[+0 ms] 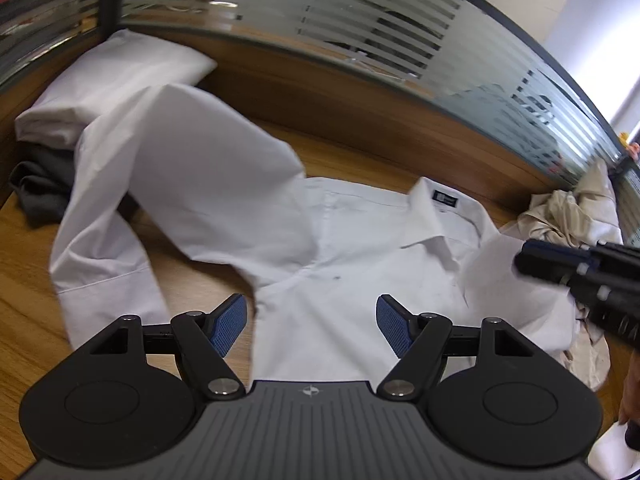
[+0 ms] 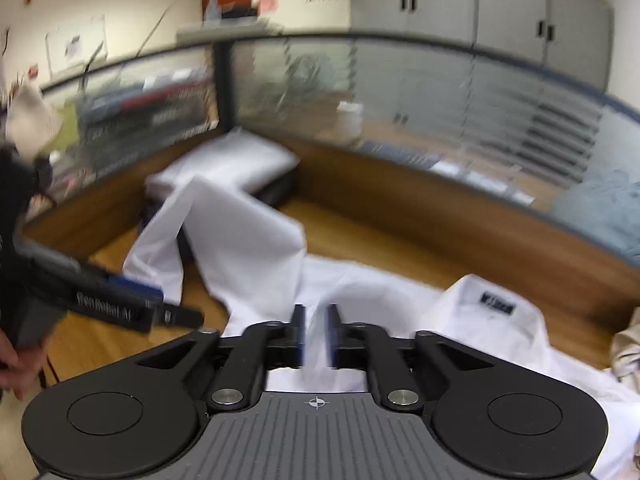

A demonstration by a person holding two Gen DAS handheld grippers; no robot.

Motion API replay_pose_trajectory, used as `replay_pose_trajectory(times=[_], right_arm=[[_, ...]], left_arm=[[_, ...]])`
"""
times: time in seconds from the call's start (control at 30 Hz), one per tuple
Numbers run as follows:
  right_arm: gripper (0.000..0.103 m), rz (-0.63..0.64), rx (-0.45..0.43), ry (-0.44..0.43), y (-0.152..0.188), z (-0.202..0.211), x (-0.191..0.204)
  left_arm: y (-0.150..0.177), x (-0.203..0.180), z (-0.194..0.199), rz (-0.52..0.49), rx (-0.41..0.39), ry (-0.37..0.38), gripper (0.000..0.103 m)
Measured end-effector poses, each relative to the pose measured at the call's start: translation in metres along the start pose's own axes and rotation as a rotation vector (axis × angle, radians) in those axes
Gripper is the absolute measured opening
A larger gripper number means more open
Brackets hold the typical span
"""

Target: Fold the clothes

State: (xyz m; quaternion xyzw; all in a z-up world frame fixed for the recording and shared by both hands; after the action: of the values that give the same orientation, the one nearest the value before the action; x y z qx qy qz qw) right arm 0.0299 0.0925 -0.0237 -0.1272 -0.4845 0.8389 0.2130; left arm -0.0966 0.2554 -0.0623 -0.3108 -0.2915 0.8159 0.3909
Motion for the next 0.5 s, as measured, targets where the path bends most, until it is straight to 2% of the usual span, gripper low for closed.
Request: replay_pose_trajectory(times=[0.07, 0.13, 0.2, 0.37, 0.5], right_arm=[[0.045, 0.010, -0.007, -0.006, 0.002, 0.004, 0.005], [0.048, -0.002, -0.023, -0.015, 0.002, 0.016, 0.003], [0.062, -0.015, -0.023, -0.013, 0.004, 0.028, -0.002], [0.068, -0.055, 0.024, 0.048, 0.024, 0.049, -0.022], [0.073, -0.147, 0.080, 0.101, 0.051, 0.063, -0.044]], left_arm=[[0.002, 0.002, -0.004, 0.012, 0.004, 0.016, 0.079], [0.004, 0.001, -0.009, 0.016, 0.013, 0.044, 0.079], [0.008, -0.004, -0.016, 0.018, 0.028, 0.081, 0.080], [0.023, -0.022, -0.042, 0.022, 0.093, 0.168, 0.083], [0.038, -0.036, -0.072, 0.027, 0.158, 0.198, 0.084]])
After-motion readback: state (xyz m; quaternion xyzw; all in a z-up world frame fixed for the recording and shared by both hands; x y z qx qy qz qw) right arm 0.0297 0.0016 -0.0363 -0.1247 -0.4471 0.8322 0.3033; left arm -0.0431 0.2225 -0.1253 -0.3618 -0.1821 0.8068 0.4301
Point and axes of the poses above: each gripper's, at about its wrist camera, not at the fingertips, and z roughly against the way its jaws point, x to its left, y to its underside, the point moved 5 cm from there along -z, roughly the way its jaws point, and after that the axes turned 10 degrees about -x, right-handed, at the moved point
